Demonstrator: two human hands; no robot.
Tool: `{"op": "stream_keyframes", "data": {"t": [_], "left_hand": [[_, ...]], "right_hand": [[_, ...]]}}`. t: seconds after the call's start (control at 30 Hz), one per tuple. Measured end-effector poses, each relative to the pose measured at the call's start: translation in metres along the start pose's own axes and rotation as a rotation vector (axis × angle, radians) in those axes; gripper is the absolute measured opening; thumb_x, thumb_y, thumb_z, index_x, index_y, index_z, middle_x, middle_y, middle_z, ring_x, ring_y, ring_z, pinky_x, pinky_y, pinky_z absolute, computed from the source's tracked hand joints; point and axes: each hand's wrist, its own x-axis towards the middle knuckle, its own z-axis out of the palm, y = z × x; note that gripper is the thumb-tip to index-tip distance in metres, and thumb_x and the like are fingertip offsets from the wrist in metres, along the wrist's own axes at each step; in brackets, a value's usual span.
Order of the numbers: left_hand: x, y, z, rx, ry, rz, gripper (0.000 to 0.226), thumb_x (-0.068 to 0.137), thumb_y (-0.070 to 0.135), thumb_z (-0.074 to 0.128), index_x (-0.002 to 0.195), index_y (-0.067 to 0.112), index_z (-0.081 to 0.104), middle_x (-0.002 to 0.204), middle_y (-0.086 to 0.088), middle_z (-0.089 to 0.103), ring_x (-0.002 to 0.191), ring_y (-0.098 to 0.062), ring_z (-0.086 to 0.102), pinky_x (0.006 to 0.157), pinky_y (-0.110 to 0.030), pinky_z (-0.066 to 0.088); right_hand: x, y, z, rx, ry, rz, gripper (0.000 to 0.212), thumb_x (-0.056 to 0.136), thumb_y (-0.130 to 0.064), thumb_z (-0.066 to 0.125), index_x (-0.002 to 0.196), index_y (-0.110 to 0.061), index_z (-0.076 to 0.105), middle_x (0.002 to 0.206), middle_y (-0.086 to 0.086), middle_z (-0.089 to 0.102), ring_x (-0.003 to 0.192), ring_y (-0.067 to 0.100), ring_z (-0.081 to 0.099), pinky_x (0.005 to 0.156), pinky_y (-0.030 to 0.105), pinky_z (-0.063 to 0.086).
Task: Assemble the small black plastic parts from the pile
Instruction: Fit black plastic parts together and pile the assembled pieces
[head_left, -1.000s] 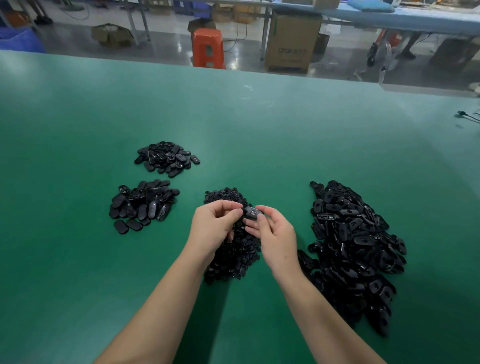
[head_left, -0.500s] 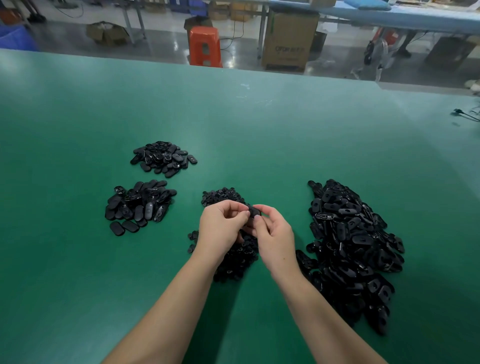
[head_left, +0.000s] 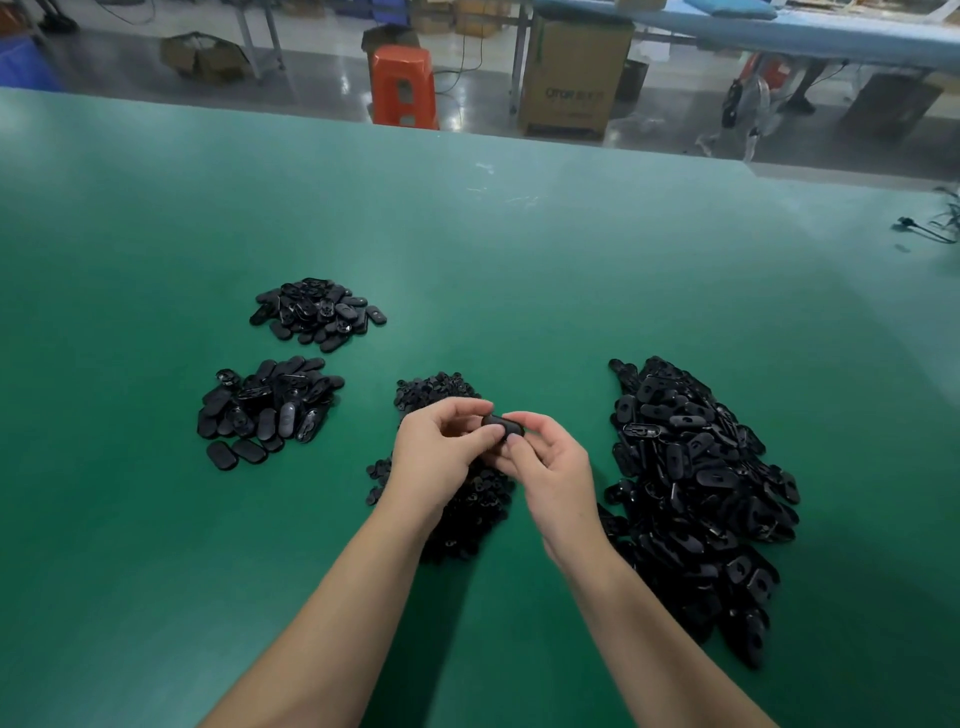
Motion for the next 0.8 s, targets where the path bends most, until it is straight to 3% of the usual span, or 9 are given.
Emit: {"op": "stream_keyframes", "data": {"t": [0.13,0.27,0.47,0.67,0.8], "left_hand": [[0.002,0.003,-0.005,-0.069,-0.069,-0.048,0.020,0.077,-0.003,0.082,0.086,0.014,0.077,0.068,0.006,0.071,0.065,-0.003,0.063,0.064,-0.014,0.051],[0.002,0.004,-0.007,-0.068,-0.094,-0.066,0.014,0.082,-0.002,0.078,0.093,0.006,0.077,0.077,-0.001,0.076,0.069,-0.006,0.067,0.062,-0.013,0.050],[0.001,0.000,-0.005,0.053,-0.064,-0.058,0.010,0.085,0.006,0.076,0.084,0.015,0.079,0.070,0.003,0.075,0.059,-0.001,0.063,0.054,-0.012,0.045],[0.002,-0.003,-0.008,0.180,-0.061,-0.039,0.008,0.082,0.014,0.079,0.076,0.019,0.077,0.069,0.003,0.075,0.061,-0.009,0.063,0.064,-0.028,0.051],[0.004,-0.003,-0.009,0.253,-0.050,-0.010,0.013,0.081,0.016,0.080,0.071,0.021,0.074,0.056,0.012,0.066,0.048,-0.001,0.052,0.051,-0.017,0.042]], "right_hand": [[0.000,-0.006,-0.001,0.073,-0.046,0.036,0.011,0.099,0.004,0.055,0.105,-0.002,0.062,0.094,0.011,0.078,0.091,0.020,0.075,0.078,0.026,0.060],[0.002,-0.009,-0.001,0.070,-0.023,0.072,0.010,0.098,0.003,0.057,0.101,-0.004,0.064,0.087,0.009,0.077,0.081,0.019,0.075,0.073,0.024,0.060],[0.005,-0.014,-0.002,-0.008,-0.051,0.094,0.012,0.098,0.004,0.057,0.099,-0.006,0.065,0.084,0.007,0.077,0.074,0.018,0.075,0.068,0.024,0.060],[0.006,-0.018,-0.006,-0.088,-0.121,0.105,0.017,0.099,0.005,0.054,0.098,-0.006,0.066,0.084,0.007,0.076,0.072,0.016,0.073,0.069,0.025,0.061],[0.007,-0.018,-0.006,-0.065,-0.136,0.128,0.016,0.099,0.005,0.054,0.099,-0.005,0.067,0.089,0.013,0.076,0.077,0.019,0.074,0.072,0.029,0.062]]}}
